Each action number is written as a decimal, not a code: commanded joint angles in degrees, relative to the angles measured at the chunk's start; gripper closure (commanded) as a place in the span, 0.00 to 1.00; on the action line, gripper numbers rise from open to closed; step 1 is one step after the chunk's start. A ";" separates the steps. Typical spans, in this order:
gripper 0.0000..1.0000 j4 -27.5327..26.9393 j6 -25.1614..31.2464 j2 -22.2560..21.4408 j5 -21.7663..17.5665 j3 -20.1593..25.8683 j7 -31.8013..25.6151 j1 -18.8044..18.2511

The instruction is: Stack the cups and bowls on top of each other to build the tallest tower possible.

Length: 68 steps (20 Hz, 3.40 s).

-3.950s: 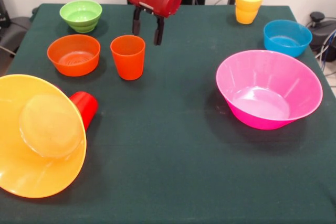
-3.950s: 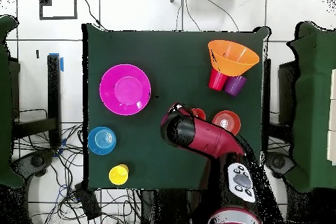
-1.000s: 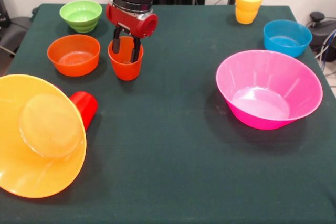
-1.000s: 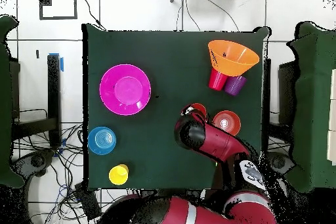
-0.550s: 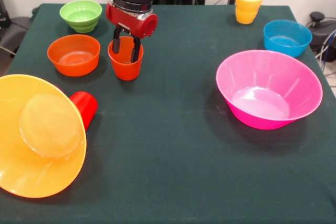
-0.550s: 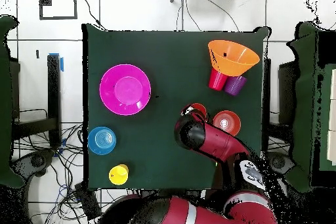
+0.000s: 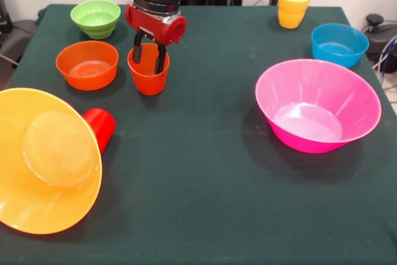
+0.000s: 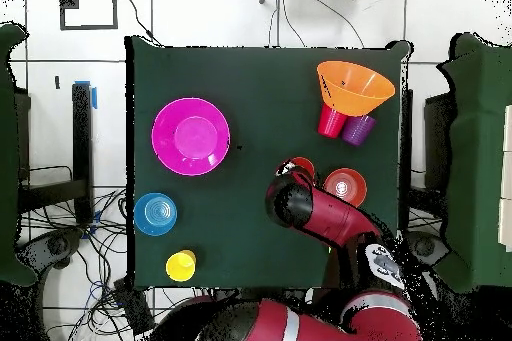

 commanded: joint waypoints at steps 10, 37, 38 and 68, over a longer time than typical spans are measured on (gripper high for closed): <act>0.00 2.57 8.47 -3.30 -0.12 4.36 5.78 1.30; 0.00 1.97 13.56 -8.94 1.32 8.04 6.89 0.57; 0.00 2.15 12.95 -8.62 1.50 8.31 7.27 0.57; 0.00 -0.41 1.04 0.94 0.90 9.99 8.96 -0.35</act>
